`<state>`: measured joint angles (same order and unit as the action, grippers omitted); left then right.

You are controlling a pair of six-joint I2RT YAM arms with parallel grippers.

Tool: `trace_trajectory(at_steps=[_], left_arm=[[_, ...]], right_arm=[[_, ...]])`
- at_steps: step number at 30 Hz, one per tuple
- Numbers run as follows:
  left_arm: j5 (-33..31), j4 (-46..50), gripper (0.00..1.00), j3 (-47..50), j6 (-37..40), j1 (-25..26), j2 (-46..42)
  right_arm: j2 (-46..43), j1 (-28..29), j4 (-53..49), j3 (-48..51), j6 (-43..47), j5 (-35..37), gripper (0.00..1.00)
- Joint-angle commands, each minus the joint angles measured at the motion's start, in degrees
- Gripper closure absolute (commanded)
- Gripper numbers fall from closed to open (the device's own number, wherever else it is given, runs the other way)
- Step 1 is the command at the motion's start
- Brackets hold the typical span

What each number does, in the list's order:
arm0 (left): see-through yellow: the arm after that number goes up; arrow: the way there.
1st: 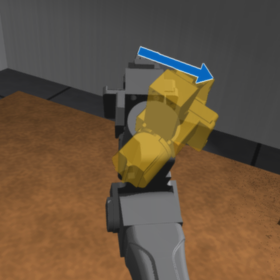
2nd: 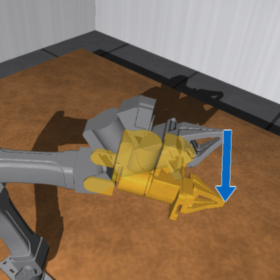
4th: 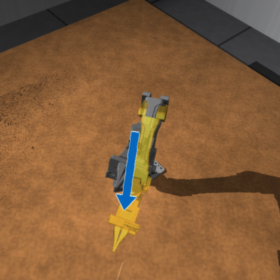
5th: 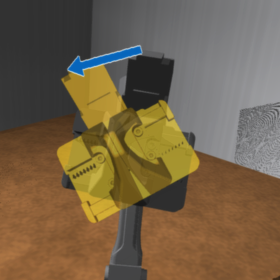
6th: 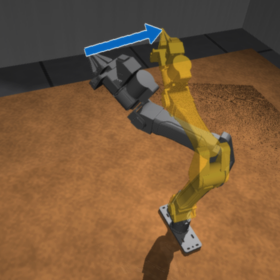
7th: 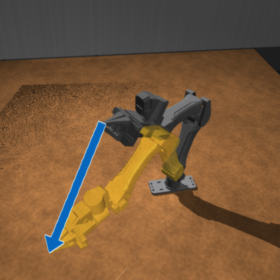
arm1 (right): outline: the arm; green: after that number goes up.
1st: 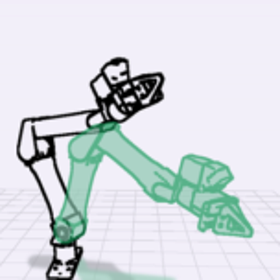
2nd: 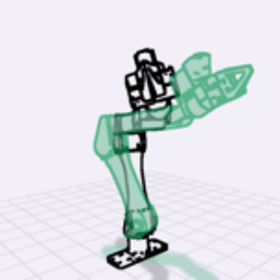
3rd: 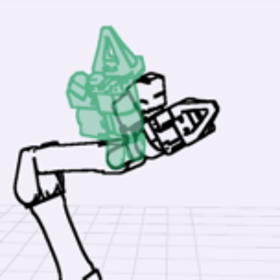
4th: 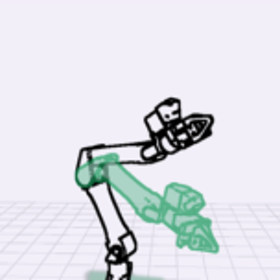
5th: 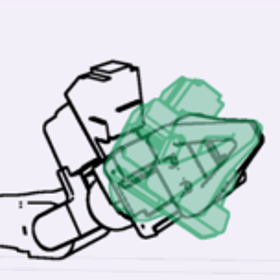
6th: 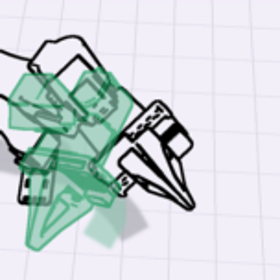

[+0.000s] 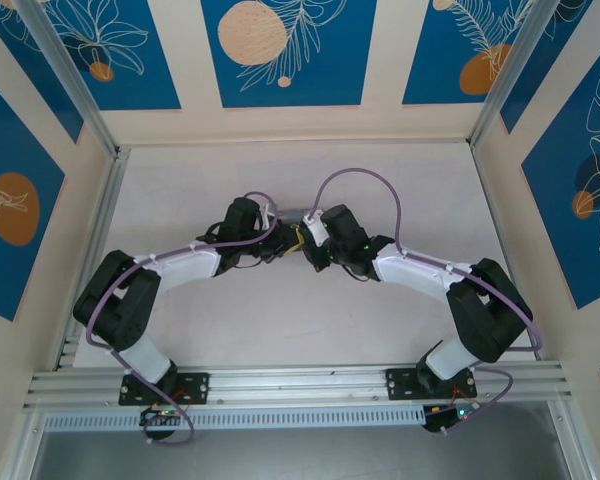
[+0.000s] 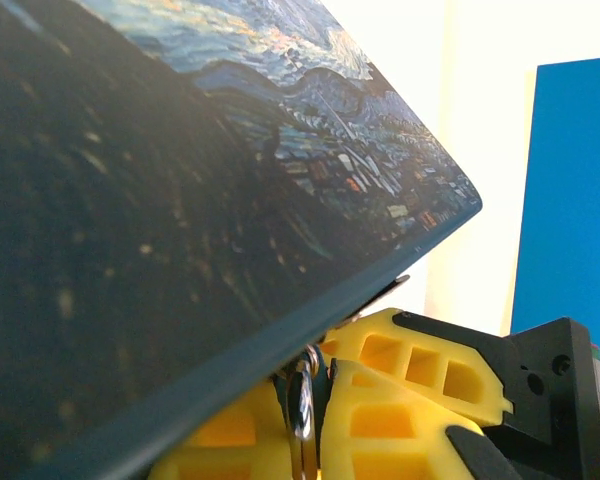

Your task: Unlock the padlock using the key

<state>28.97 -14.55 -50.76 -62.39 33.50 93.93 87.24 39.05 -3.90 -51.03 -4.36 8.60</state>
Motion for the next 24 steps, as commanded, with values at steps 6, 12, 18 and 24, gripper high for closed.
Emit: trace_trajectory(at_steps=[6,12,18,24], left_arm=[[3.08,-3.36,1.0,-1.44,1.65,0.72,0.95],[2.72,-3.64,1.0,-0.94,1.71,0.69,1.2],[2.23,-3.56,1.0,-0.92,1.66,0.69,1.43],[2.32,-4.0,1.0,-1.09,1.3,0.67,1.58]], right_arm=[[-0.91,-2.95,4.51,-3.21,-7.06,-14.0,0.89],[-1.8,-7.73,5.67,-2.47,-13.57,-24.13,0.88],[-5.42,-10.02,4.49,-0.6,-15.05,-24.33,0.69],[-9.97,-10.48,3.24,2.03,-15.41,-17.05,0.67]])
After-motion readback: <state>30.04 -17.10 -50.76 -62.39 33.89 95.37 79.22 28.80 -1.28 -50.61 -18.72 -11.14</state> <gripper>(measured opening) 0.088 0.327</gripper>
